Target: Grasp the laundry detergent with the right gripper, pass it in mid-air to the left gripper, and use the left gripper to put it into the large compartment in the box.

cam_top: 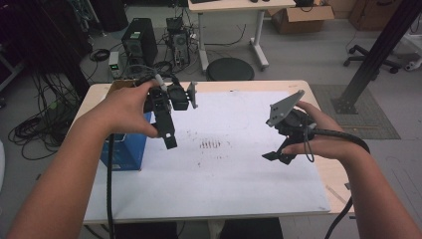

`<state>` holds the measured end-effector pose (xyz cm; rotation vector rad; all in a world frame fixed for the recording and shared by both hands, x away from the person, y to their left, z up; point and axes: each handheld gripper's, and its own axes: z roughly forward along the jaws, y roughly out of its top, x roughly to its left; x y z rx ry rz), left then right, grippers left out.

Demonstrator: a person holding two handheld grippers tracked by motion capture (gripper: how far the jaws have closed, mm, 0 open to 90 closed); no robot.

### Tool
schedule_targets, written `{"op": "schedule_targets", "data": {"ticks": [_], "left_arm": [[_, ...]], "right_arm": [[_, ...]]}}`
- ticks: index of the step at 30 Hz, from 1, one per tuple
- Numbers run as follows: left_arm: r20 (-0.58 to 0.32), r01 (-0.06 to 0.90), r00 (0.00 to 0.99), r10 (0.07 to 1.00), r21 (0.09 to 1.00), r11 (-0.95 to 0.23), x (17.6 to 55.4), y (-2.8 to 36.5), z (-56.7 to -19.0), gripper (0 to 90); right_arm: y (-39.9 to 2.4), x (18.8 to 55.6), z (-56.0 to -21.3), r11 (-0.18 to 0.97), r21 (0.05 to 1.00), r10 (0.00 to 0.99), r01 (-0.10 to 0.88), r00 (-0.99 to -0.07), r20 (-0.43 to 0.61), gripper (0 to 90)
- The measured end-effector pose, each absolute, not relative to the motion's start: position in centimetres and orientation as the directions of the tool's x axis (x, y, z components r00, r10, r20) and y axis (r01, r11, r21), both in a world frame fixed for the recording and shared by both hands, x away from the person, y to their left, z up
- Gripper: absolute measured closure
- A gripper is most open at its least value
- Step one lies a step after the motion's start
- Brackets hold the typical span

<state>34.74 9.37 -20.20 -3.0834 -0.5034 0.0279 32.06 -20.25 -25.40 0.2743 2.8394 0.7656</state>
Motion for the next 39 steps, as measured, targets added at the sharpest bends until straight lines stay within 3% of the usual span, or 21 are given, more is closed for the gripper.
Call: {"op": "schedule_targets", "data": {"ticks": [13, 26, 39], "left_arm": [[-0.024, 0.198, 0.979, 0.2, -0.07, -0.978, 35.4, 8.2, -21.9, 0.2], [-0.055, 0.169, 0.983, 0.173, -0.07, -0.983, 36.1, 6.9, -24.1, 0.2], [-0.051, 0.164, 0.985, 0.167, -0.058, -0.985, 36.0, 6.9, -24.0, 0.2]], "right_arm": [[-20.2, 33.7, -25.5, 0.903, 0.416, 0.182, 0.111, -0.974, -0.137, 3.0], [-20.4, 35.2, -28.6, 0.914, 0.384, 0.178, 0.135, -0.981, -0.078, 3.6], [-20.0, 35.1, -28.5, 0.914, 0.382, 0.176, 0.133, -0.981, -0.077, 3.5]]}}
